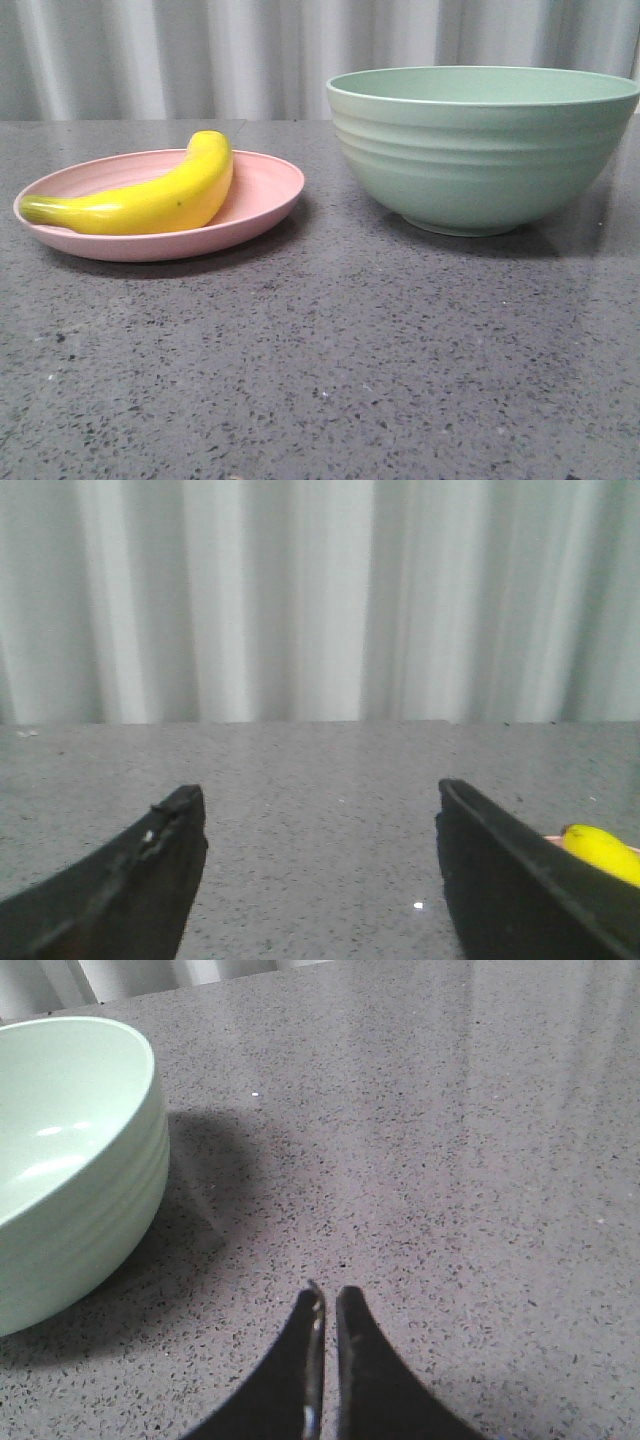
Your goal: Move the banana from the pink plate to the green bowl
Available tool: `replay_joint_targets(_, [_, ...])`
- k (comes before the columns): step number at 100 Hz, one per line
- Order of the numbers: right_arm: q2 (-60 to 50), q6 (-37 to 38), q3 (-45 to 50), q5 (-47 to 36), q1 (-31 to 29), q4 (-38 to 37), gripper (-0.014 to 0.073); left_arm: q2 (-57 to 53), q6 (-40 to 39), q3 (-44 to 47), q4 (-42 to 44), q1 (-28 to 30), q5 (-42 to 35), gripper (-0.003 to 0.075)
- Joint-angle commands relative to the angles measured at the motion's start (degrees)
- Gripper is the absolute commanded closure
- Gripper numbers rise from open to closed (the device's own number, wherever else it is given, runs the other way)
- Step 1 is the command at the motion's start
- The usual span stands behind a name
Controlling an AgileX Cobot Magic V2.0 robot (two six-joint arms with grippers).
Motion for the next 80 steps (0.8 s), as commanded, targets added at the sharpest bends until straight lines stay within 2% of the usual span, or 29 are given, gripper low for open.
replay_joint_targets(1, [0.7, -0.2, -1.7, -4.0, -0.4, 0.0, 0.0656, 4.2, -0.4, -5.3, -1.0, -3.7, -0.5, 0.0265])
replay_joint_targets(15, [0.7, -0.2, -1.7, -4.0, -0.4, 0.0, 0.0656, 10.5, -0.4, -10.5, -1.0, -9.9, 5.5, 0.0265])
replay_joint_targets(59, [0.7, -0.2, -1.7, -4.0, -0.4, 0.0, 0.0656, 33.8, -0.4, -24.5, -1.1, -30.5, 17.1, 0.0282])
replay_joint_targets(80, [0.7, -0.2, -1.7, -4.0, -0.4, 0.0, 0.0656, 44.4, -0.4, -28.9, -1.4, -33.2, 20.9, 0.0282])
